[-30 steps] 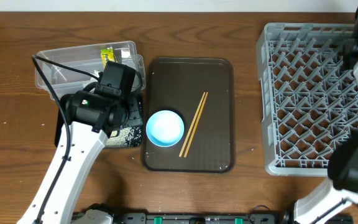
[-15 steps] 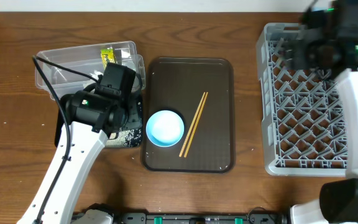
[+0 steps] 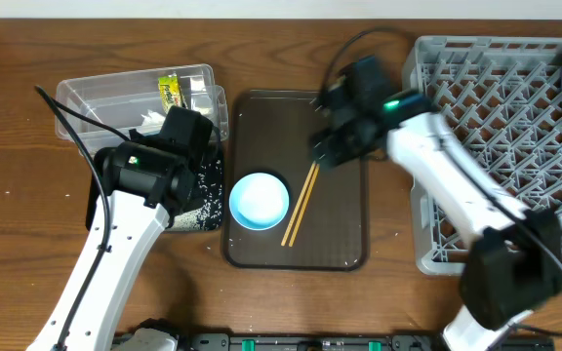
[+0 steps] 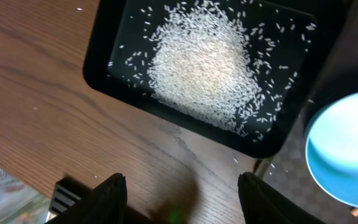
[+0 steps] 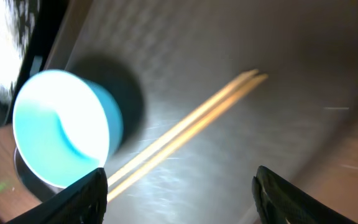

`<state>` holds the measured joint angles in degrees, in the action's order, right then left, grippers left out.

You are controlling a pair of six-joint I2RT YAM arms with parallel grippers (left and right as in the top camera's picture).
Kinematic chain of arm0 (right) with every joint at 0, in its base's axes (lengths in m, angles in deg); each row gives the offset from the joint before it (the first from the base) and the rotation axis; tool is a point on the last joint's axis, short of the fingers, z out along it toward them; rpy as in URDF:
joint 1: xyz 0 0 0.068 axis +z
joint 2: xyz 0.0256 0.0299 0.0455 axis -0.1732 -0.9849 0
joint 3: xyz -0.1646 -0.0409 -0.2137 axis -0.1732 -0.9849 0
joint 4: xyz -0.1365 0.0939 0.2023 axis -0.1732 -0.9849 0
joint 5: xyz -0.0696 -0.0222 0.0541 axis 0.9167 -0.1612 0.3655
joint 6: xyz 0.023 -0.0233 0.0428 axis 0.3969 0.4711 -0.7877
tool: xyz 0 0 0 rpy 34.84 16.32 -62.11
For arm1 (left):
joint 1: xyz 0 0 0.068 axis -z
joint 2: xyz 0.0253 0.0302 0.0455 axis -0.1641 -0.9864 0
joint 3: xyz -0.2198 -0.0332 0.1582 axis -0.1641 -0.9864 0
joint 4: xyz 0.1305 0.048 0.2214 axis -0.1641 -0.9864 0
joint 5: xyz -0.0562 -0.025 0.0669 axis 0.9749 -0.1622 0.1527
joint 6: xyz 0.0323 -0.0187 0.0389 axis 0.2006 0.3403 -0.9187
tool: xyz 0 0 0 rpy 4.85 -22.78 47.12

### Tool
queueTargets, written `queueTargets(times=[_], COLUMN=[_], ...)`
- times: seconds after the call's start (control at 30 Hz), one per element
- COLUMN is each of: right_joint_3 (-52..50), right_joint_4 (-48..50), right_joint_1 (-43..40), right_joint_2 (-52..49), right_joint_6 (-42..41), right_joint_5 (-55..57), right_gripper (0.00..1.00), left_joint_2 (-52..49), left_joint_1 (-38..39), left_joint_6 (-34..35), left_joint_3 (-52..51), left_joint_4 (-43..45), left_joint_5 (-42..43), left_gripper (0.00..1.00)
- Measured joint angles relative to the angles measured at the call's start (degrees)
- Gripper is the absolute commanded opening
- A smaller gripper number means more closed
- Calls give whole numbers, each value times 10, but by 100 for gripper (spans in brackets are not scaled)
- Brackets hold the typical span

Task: Sort waste into correct bins and load items into the dishwasher rack
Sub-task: 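Grasp light-blue bowl on brown tray with right gripper and lift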

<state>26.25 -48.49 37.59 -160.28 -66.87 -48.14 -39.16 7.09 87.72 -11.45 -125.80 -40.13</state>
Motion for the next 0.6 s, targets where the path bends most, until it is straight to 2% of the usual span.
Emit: queueTargets(times=[0.13, 0.27, 0.37, 0.5, 0.57, 0.6], right_joint_3=[-5, -5, -5, -5, -5, -5], right_joint_4=[10, 12, 14, 16, 23, 27], right_joint_1=[52, 88, 106, 119, 121, 122], right_joint_2=[-29, -48, -66, -99, -113, -118], right_joint_6=[-18, -33, -47, -74, -86, -98], right_joint_5=[0, 19, 30, 40, 42, 42], right_gripper=[62, 57, 43, 38, 24, 9], left_joint_2=[0, 0, 0, 0, 0, 0], left_joint_1=[-3, -4, -4, -4, -4, -4], left_joint_6=[6, 10, 10, 10, 10, 10], left_joint_3=[0, 0, 0, 0, 0, 0], left_joint_4=[0, 0, 0, 0, 0, 0], left_joint_5=[-8, -12, -12, -12, -12, -13], left_gripper=[61, 61, 60, 61, 60, 61])
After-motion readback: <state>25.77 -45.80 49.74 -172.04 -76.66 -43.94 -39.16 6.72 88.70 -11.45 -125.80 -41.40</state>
